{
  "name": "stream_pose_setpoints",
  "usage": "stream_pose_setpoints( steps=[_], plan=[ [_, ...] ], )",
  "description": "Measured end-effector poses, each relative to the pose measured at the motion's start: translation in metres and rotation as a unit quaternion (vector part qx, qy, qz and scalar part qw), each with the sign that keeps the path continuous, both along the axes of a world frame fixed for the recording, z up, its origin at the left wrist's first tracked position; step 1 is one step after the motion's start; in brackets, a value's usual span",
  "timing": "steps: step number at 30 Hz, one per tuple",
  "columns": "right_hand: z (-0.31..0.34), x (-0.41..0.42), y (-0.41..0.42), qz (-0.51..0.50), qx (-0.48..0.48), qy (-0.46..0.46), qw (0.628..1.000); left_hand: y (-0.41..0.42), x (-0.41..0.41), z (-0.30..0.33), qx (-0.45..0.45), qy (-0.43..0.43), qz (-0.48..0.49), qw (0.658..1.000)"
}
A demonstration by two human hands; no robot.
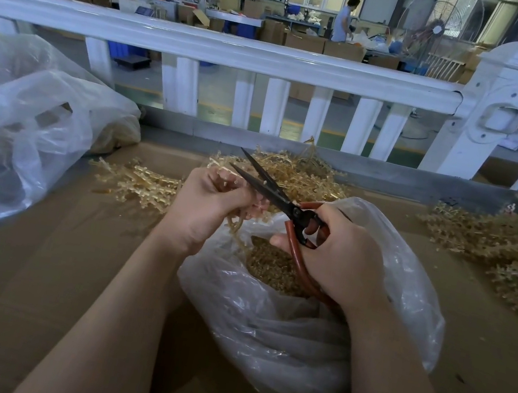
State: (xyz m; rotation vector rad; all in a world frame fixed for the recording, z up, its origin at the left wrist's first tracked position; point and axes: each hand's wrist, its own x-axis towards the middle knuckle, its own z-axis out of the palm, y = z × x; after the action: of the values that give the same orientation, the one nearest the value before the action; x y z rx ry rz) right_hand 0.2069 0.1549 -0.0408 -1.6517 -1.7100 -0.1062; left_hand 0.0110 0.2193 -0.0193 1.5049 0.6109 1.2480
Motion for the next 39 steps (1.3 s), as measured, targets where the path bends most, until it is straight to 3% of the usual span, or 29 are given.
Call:
stream_pose_setpoints(
  steps=[12, 19, 27, 39],
  plan=[
    [0.0027, -0.0017, -0.0019, 0.002, 0.026, -0.010, 1.000, 0.0008, -0.0013, 0.0006, 0.009, 0.014, -0.024, 1.000],
    [0.0018, -0.0018, -0.0008, -0.005, 0.017, -0.012, 1.000, 0.0031, -0.0014, -0.0020, -0.046, 0.002, -0.047, 0.998],
    [0.0000, -0.0010, -0.0012, 0.005, 0.031, 0.001, 1.000, 0.0006, -0.0020, 0.0020, -0.020, -0.020, -0.037, 0.999],
    [0.0007, -0.0013, -0.0007, 0.002, 0.026, -0.019, 0.999, 0.0016, -0.0024, 0.0002, 0.036, 0.070, -0.001, 0.997]
  ],
)
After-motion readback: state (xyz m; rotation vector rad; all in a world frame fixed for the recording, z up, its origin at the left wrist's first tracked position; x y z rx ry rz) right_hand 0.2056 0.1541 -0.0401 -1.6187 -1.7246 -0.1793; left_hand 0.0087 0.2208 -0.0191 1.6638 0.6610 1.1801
